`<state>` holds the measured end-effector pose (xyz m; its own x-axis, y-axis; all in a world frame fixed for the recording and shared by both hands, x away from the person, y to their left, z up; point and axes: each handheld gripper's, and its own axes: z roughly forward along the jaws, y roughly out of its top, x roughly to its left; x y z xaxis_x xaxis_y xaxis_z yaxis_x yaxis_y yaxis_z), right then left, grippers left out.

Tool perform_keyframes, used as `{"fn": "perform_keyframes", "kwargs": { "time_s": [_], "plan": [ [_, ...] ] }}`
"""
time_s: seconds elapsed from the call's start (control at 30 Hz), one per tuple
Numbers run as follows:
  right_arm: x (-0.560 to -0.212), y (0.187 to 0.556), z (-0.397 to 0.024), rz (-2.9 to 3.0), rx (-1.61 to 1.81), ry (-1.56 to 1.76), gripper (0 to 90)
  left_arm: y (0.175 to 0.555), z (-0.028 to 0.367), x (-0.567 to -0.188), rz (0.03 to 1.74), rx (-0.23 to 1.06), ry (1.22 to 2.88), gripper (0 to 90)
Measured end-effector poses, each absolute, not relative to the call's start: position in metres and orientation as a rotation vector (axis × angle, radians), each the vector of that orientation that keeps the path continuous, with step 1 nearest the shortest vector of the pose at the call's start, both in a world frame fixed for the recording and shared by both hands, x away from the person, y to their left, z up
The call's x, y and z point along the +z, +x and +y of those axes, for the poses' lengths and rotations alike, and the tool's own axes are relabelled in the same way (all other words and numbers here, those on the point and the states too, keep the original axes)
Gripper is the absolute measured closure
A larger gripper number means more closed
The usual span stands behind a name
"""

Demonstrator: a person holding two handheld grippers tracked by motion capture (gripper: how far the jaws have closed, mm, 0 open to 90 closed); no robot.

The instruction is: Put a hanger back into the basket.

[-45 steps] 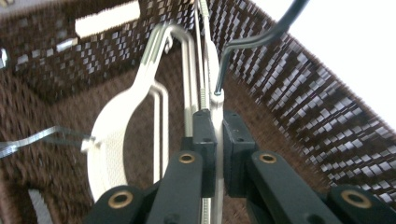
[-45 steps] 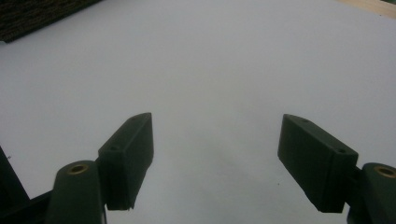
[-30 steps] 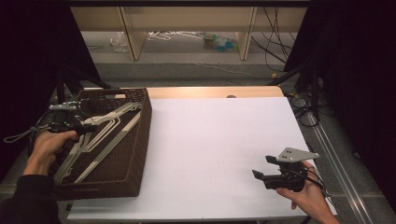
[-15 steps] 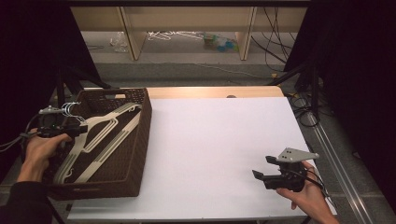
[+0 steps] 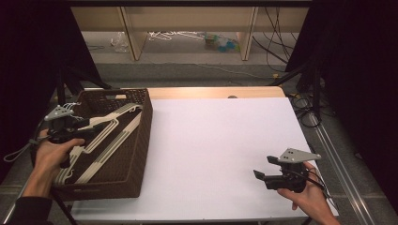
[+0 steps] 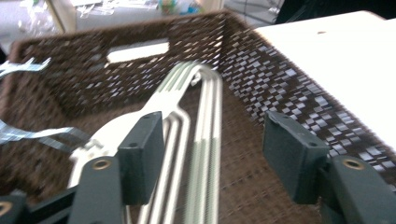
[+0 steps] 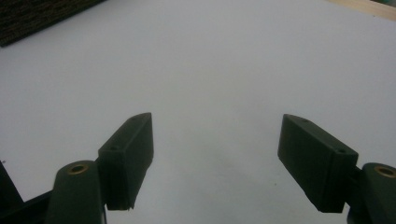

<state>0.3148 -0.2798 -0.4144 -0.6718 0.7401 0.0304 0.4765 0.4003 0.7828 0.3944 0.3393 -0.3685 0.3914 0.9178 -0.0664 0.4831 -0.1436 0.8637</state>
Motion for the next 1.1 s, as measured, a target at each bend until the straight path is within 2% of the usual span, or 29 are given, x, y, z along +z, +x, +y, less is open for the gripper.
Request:
{"fn": "perform_keyframes", "kwargs": {
  "time_s": [0.53,0.67,1.1],
  "plan": [
    [-0.415,0.314,-0.278,2.295,1.206,1.041,26.9,0.358,0.261,-0.362,0.98,0.622,1.717,25.7],
    [-0.415,0.314,-0.276,2.287,1.242,1.033,25.4,0.35,0.245,-0.364,0.941,0.619,1.721,18.4],
    [-0.415,0.309,-0.276,2.219,1.347,1.039,17.1,0.326,0.202,-0.377,0.818,0.606,1.736,16.3]
  ]
}}
